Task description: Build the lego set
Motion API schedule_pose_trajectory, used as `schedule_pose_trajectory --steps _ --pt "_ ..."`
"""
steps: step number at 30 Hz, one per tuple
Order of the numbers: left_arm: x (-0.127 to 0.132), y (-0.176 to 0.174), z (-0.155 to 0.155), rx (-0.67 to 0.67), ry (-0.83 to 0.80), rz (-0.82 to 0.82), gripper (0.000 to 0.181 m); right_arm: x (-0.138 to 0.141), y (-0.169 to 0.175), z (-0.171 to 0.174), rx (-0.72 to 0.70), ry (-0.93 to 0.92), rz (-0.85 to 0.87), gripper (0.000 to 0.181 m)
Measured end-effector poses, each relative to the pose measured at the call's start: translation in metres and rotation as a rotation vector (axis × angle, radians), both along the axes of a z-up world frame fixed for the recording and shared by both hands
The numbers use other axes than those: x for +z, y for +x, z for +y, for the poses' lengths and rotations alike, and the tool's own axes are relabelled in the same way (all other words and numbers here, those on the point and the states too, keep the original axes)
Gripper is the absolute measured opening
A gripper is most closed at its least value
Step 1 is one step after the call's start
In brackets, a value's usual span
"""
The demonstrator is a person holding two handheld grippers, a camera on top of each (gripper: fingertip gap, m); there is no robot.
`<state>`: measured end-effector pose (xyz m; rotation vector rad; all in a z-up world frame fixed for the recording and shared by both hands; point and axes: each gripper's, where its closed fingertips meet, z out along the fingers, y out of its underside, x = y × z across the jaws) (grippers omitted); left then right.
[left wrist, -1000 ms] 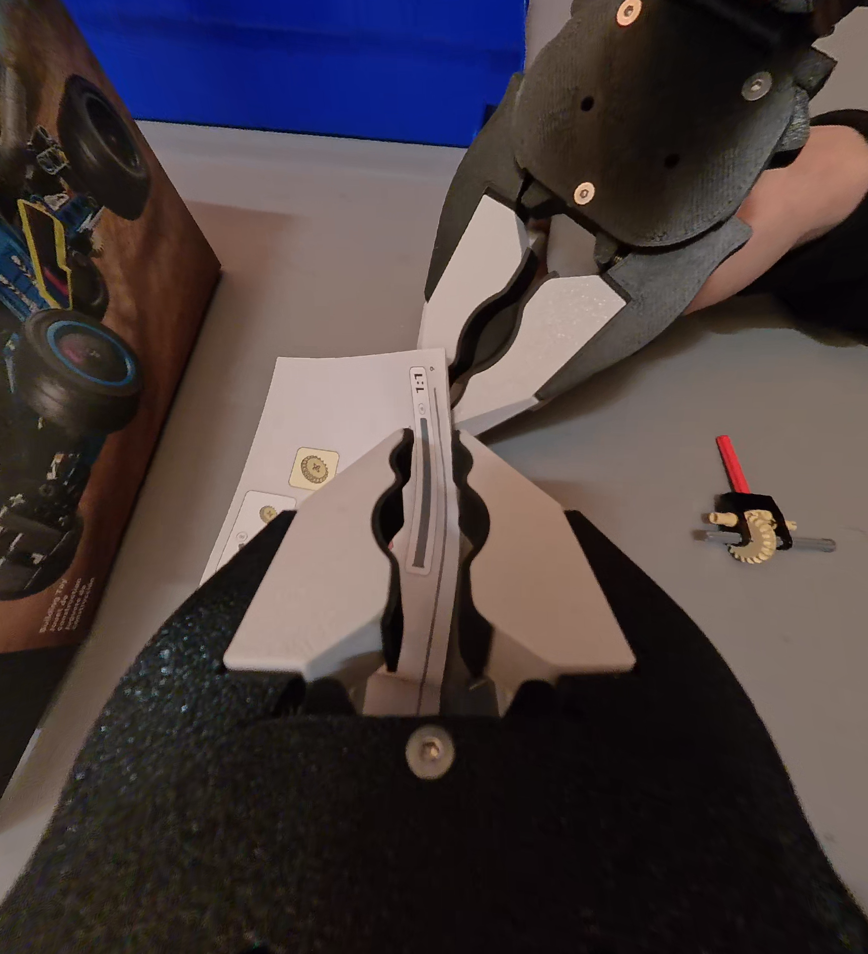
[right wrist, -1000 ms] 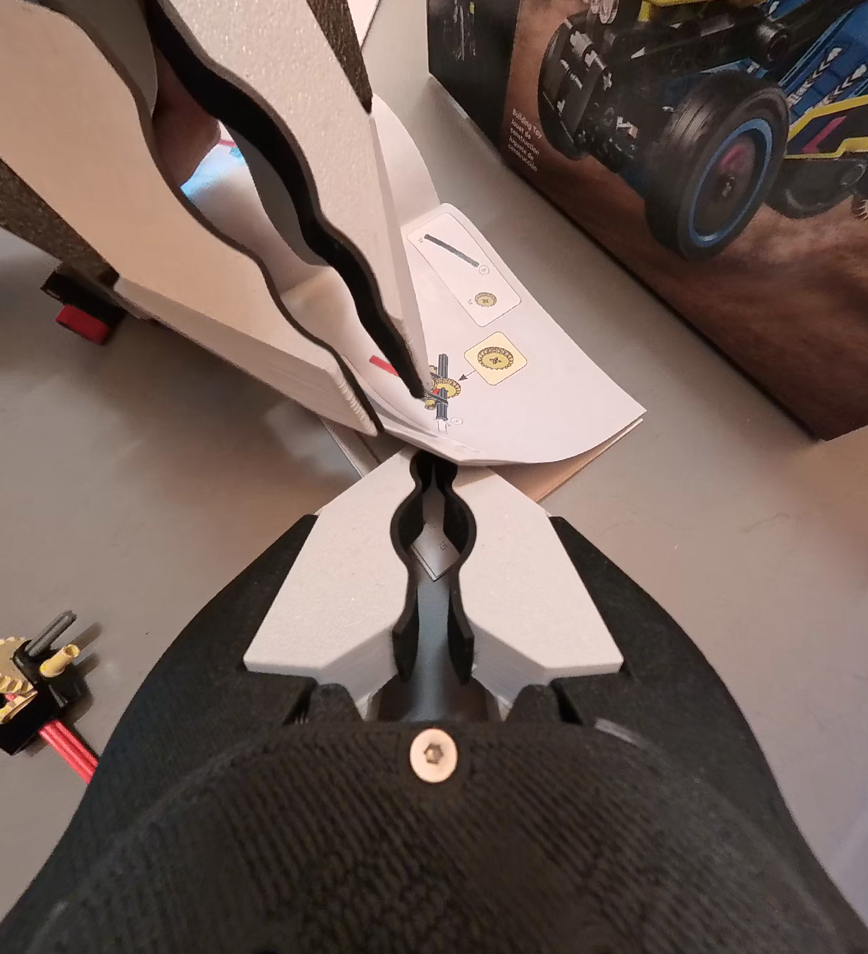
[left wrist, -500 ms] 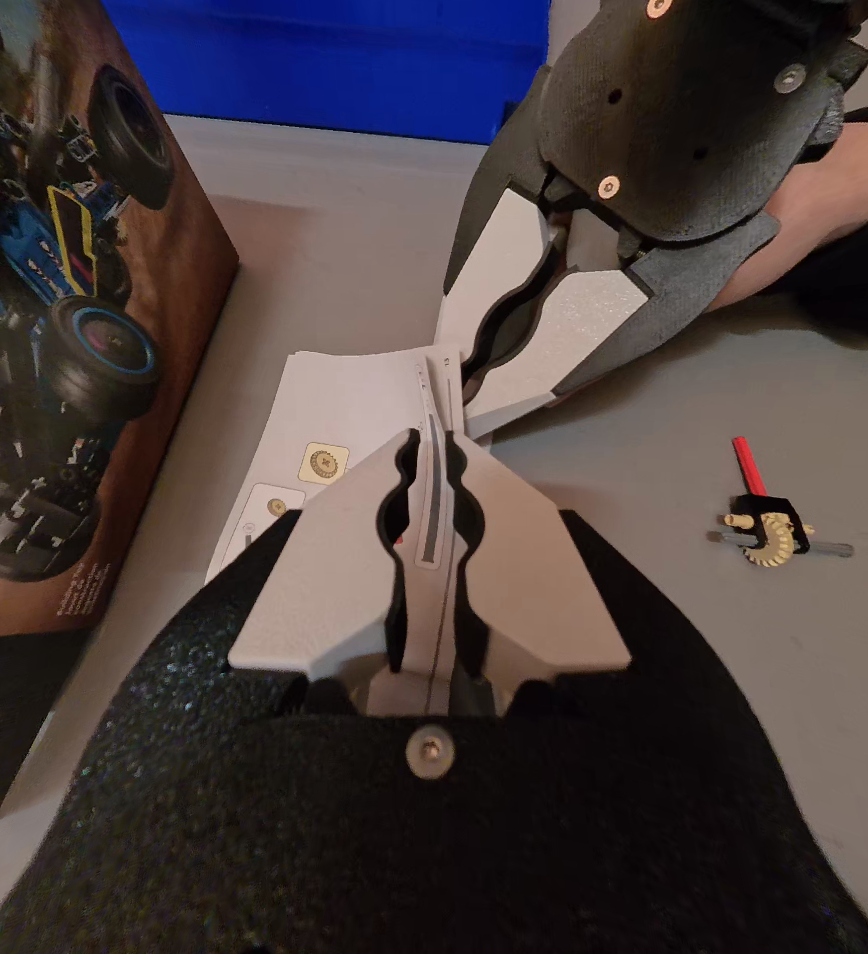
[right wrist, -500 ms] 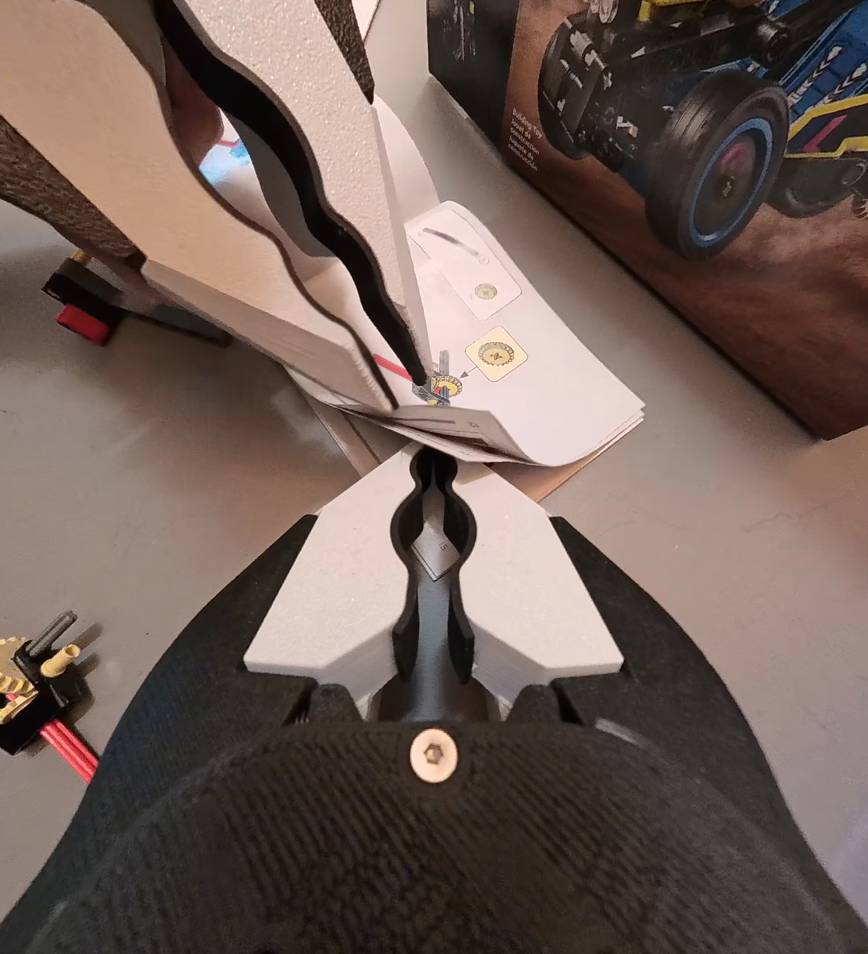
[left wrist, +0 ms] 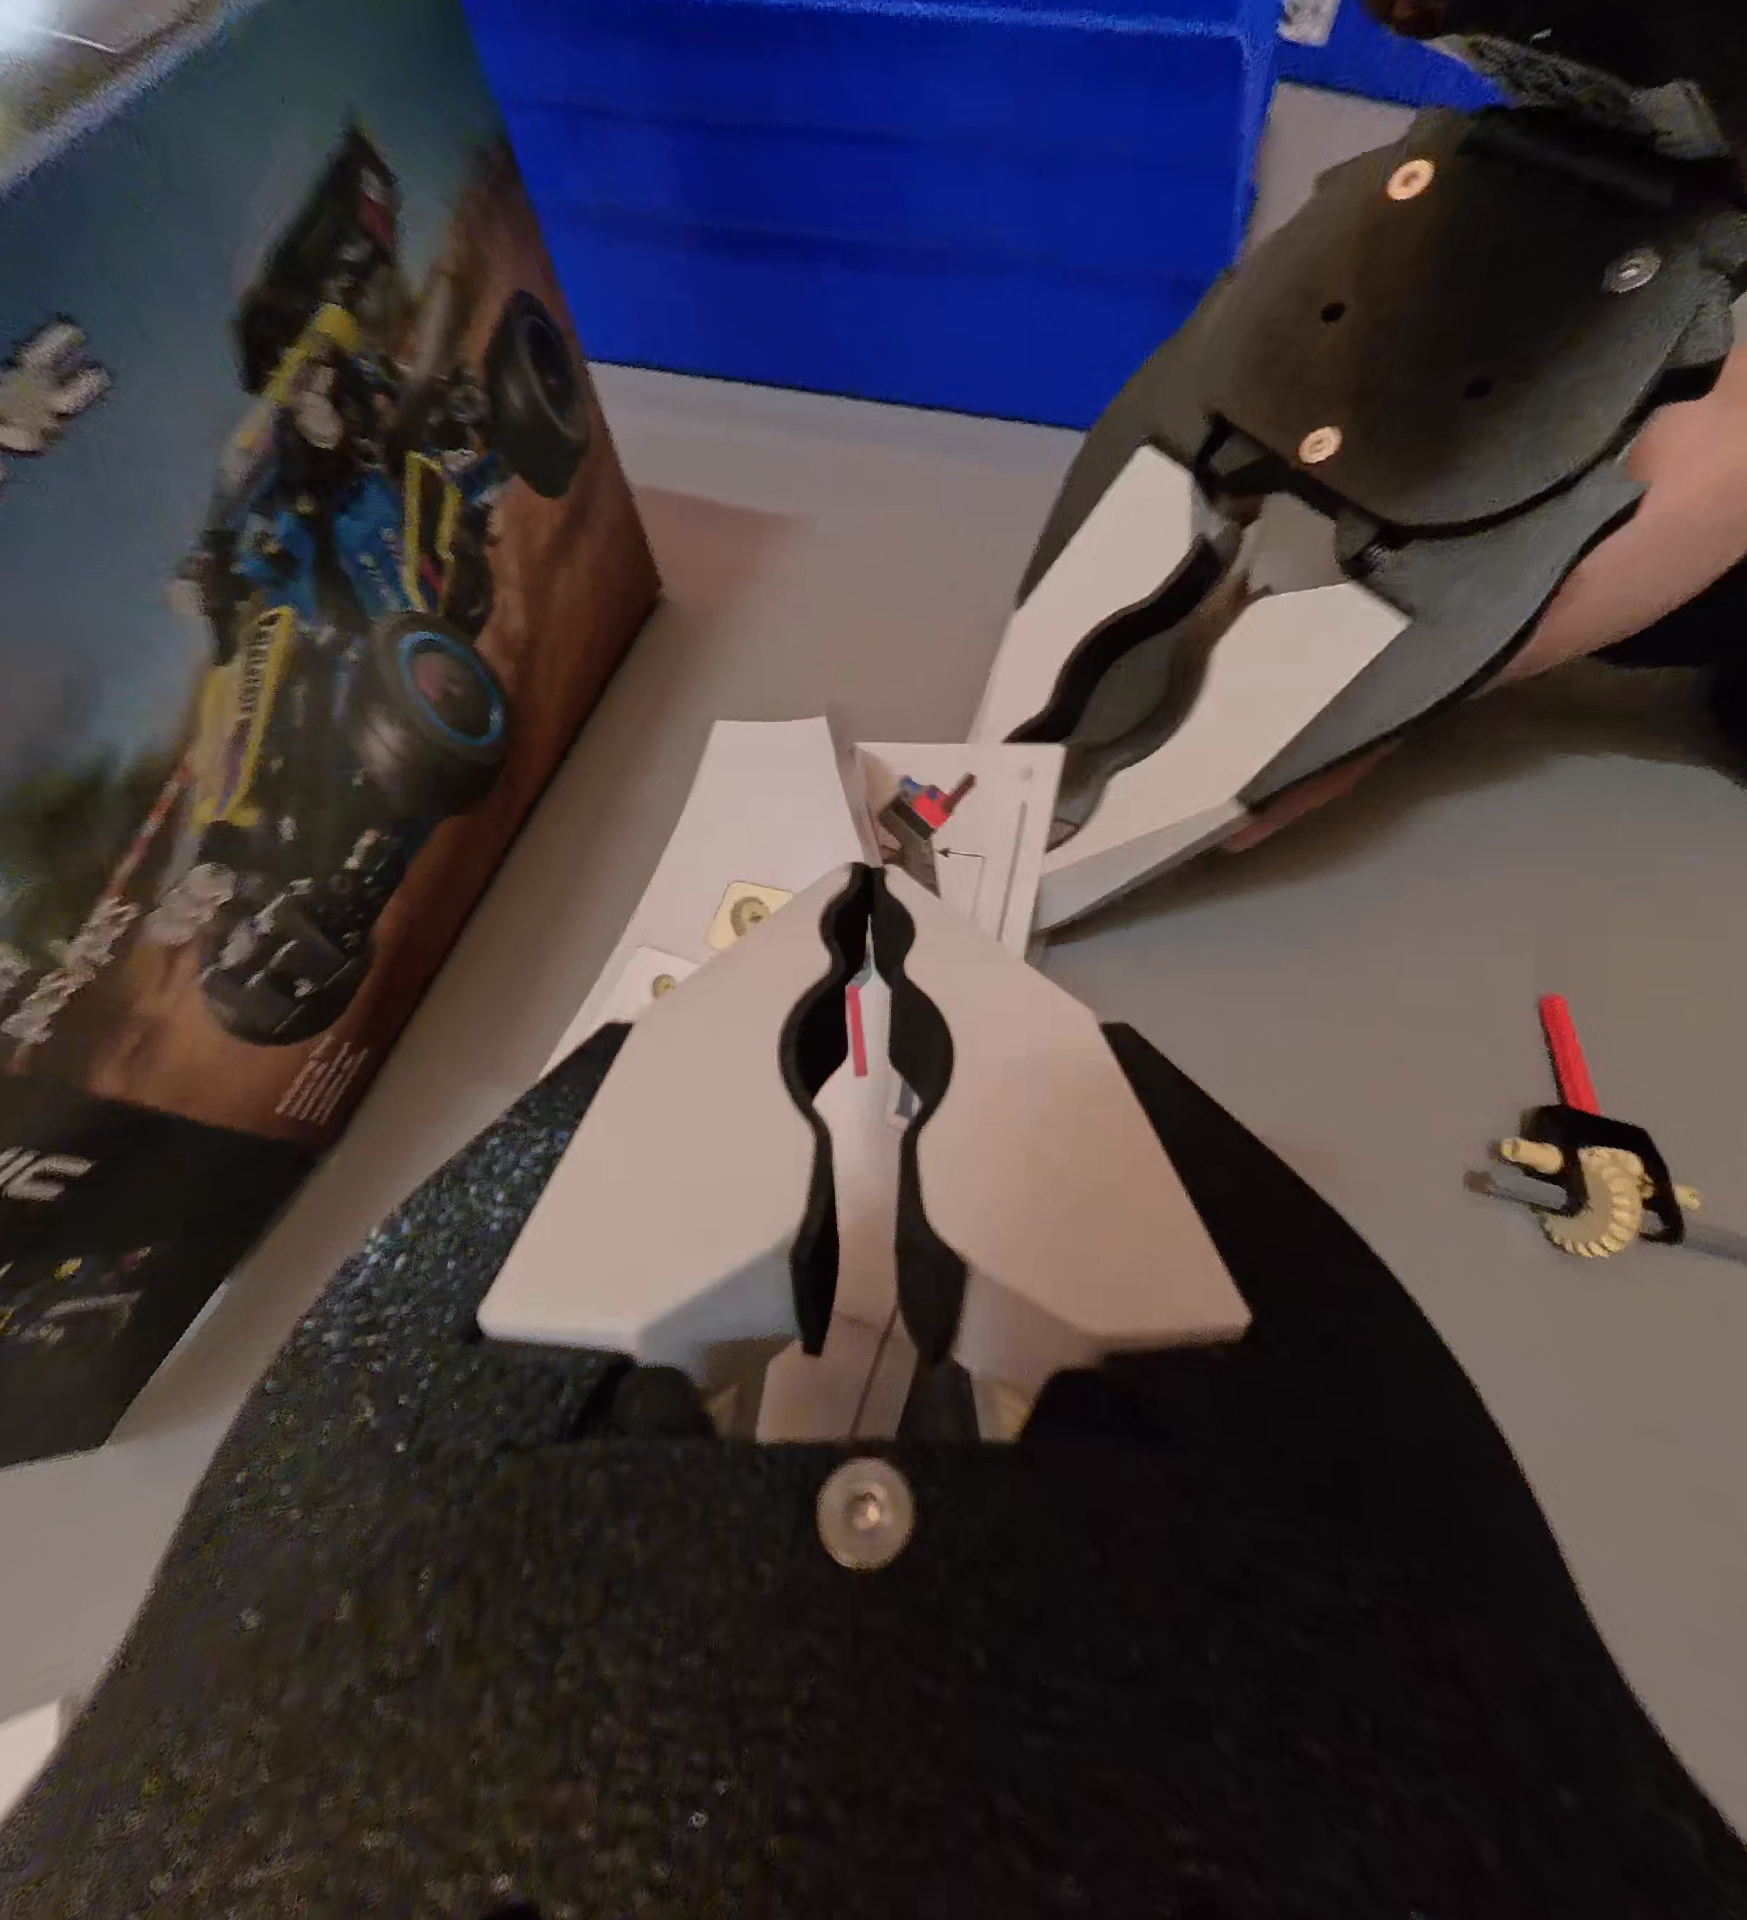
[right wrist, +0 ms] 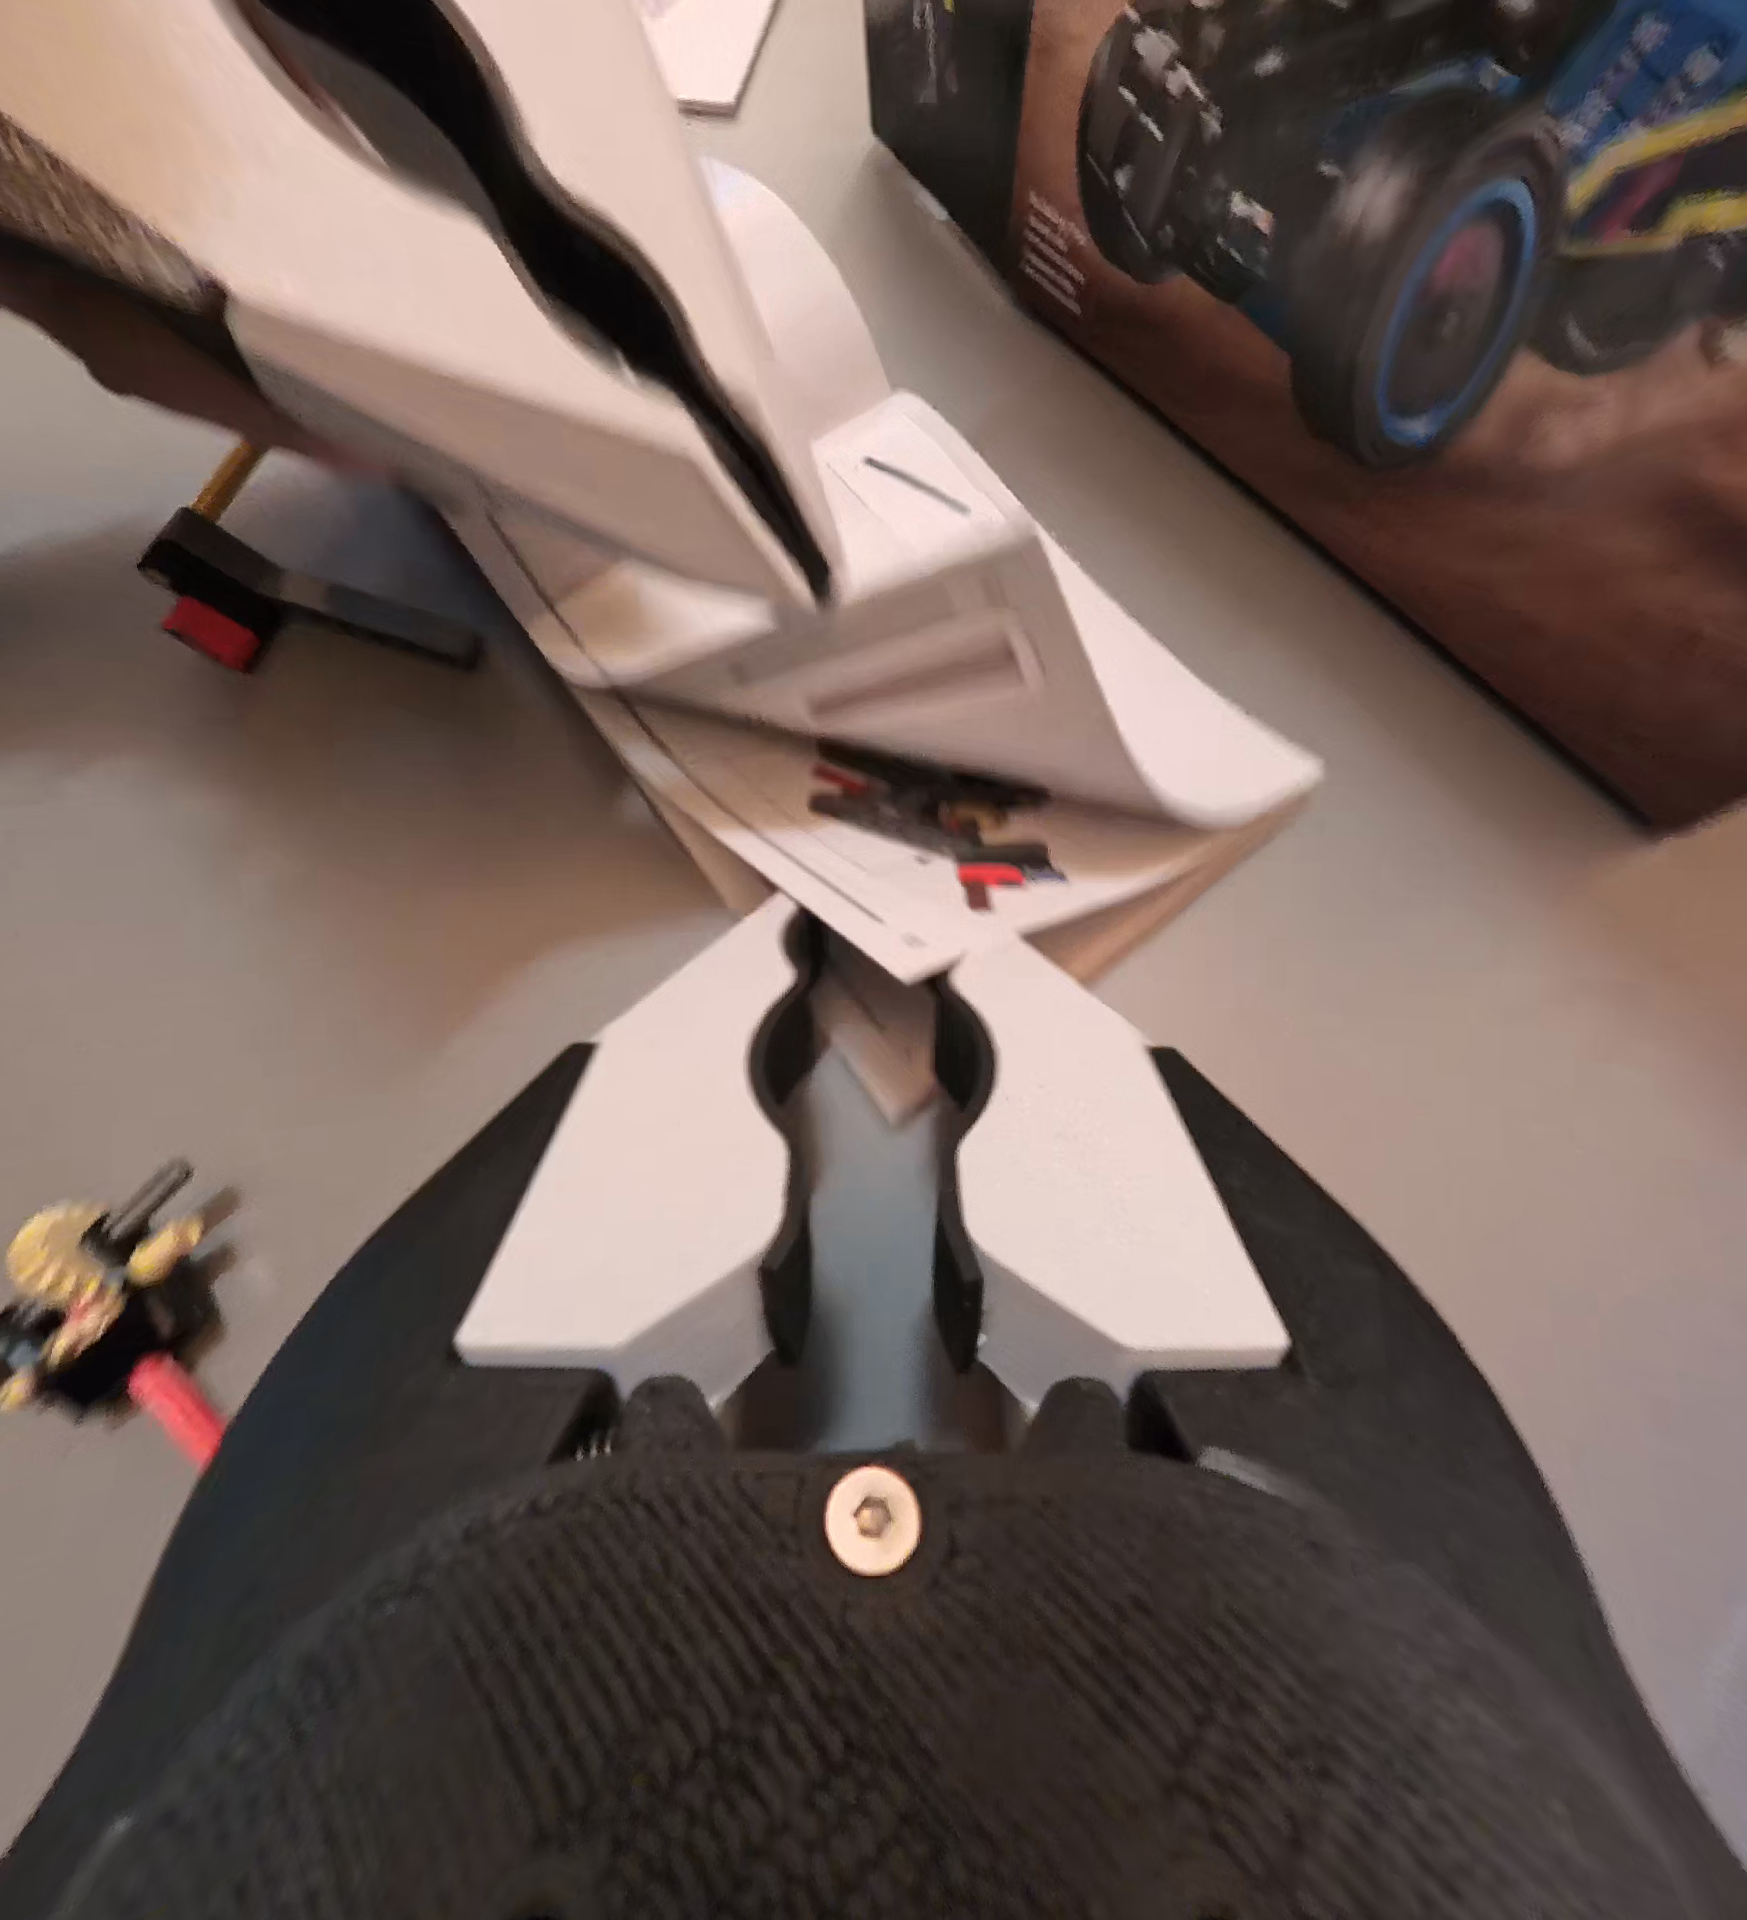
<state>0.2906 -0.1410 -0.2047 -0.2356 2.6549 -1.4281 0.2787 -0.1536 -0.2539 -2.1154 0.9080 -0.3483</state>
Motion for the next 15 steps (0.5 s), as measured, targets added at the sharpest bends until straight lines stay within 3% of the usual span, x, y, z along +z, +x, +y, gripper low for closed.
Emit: schedule_pose_trajectory --steps 1,4,7,9,11,15 --pt "0.003 0.002 0.003 0.027 -0.015 -0.015 0.000 0.001 -0.003 -0.007 -0.004 0.016 0.021 0.024" --pt "0.012 0.004 0.010 0.084 -0.052 -0.070 0.000 0.027 -0.005 -0.041 -0.074 0.129 0.012 0.039" --pt "0.019 -0.001 0.013 0.100 -0.088 -0.109 0.000 0.067 -0.001 -0.049 -0.109 0.386 -0.051 0.026" --pt "0.022 -0.008 0.012 0.088 -0.109 -0.120 0.000 0.054 0.001 -0.032 -0.080 0.369 -0.019 0.017" --pt "0.022 -0.014 0.010 0.061 -0.116 -0.124 0.000 0.027 0.000 -0.012 -0.022 0.221 0.010 0.011" --pt "0.007 -0.019 0.007 0.005 -0.035 -0.104 0.001 0.014 0.010 0.004 -0.010 0.043 -0.082 0.000"
